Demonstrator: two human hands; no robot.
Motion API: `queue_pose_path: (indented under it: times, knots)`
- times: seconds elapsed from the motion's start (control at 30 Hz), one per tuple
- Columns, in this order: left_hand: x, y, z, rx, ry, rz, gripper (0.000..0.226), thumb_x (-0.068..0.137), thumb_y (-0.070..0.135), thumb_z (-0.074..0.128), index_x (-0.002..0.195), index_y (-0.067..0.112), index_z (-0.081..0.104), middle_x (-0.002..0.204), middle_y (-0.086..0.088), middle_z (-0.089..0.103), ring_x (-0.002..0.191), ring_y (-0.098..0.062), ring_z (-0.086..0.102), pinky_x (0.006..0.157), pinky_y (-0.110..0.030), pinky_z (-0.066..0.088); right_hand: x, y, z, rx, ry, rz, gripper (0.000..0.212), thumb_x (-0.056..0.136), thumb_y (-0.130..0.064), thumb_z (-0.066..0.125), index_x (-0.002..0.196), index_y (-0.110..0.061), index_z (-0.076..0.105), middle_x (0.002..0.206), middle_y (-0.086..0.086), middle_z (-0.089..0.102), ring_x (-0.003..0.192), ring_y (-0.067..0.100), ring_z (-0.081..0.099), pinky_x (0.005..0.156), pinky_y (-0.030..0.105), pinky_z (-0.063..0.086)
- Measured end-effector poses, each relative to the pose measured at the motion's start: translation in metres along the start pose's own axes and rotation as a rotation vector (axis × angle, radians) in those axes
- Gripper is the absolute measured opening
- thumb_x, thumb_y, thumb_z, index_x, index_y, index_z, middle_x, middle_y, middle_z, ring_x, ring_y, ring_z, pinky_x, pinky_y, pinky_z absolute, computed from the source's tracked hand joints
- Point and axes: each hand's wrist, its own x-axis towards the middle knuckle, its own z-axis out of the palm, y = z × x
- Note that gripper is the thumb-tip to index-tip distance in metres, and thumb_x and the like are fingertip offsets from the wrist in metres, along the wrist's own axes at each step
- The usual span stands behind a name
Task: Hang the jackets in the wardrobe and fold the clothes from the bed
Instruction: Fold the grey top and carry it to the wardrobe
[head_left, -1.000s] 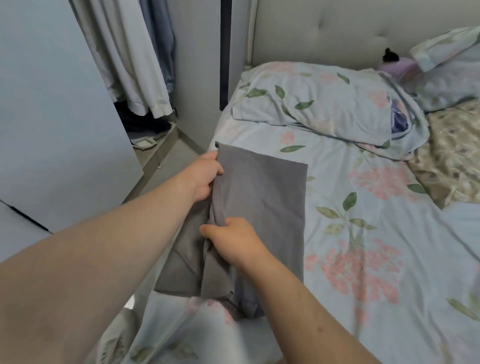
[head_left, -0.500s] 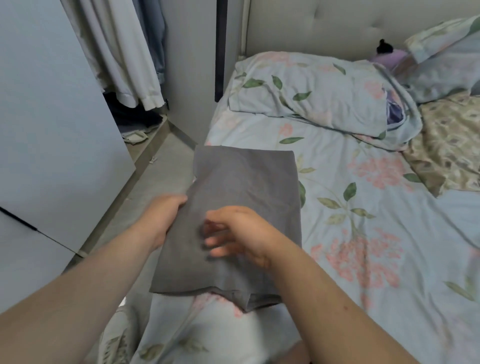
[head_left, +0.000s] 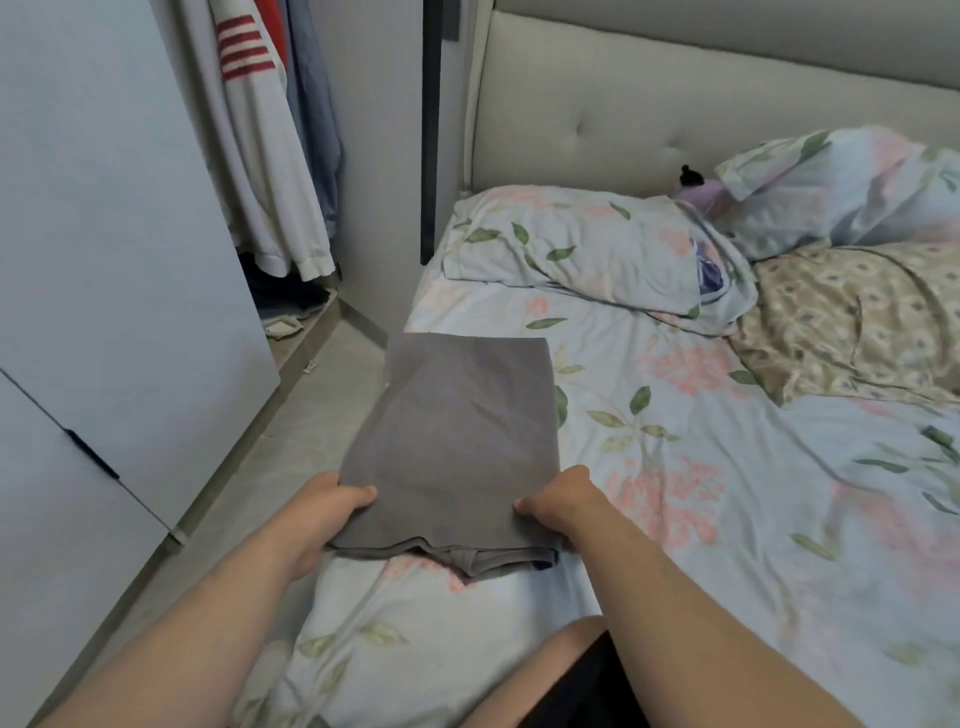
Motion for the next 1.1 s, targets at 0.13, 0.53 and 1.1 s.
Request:
queue_pose_path:
  times: [0.13, 0.53, 1.1]
  knots:
    - [-0.004, 0.006, 0.004, -0.166, -0.031, -0.092, 0.005, 0.092, 0.0, 0.06, 0.096, -0.002, 0.063, 0.075, -0.014, 0.075, 0.064, -0.026, 0.072, 0.05, -0.031, 0.055, -0.003, 0.01, -0.005, 0.252, -0.178, 0.081, 0.016, 0.094, -0.012, 0.06, 0.105, -0.001, 0.055, 0.094, 0.016, 0.064, 0.079, 0.028, 0.064, 0.078, 0.039, 0.057]
    - [-0.015, 0.008, 0.011, 0.006, 0.128, 0.13, 0.048, 0.092, 0.005, 0.061, 0.136, 0.013, 0.045, 0.117, -0.005, 0.061, 0.096, -0.028, 0.063, 0.082, -0.038, 0.053, -0.028, 0.032, -0.025, 0.707, -0.139, -0.143, 0.038, 0.09, 0.002, 0.054, 0.121, -0.018, 0.045, 0.105, 0.019, 0.066, 0.081, 0.029, 0.072, 0.067, 0.04, 0.061]
    - [-0.04, 0.027, -0.003, -0.31, 0.166, 0.392, 0.019, 0.085, -0.01, 0.065, 0.088, 0.008, 0.069, 0.079, -0.01, 0.064, 0.07, -0.013, 0.057, 0.051, -0.012, 0.045, -0.05, 0.03, -0.035, 0.921, 0.151, -0.47, 0.007, 0.09, -0.015, 0.069, 0.092, -0.016, 0.076, 0.085, -0.008, 0.074, 0.086, 0.01, 0.065, 0.074, 0.028, 0.049]
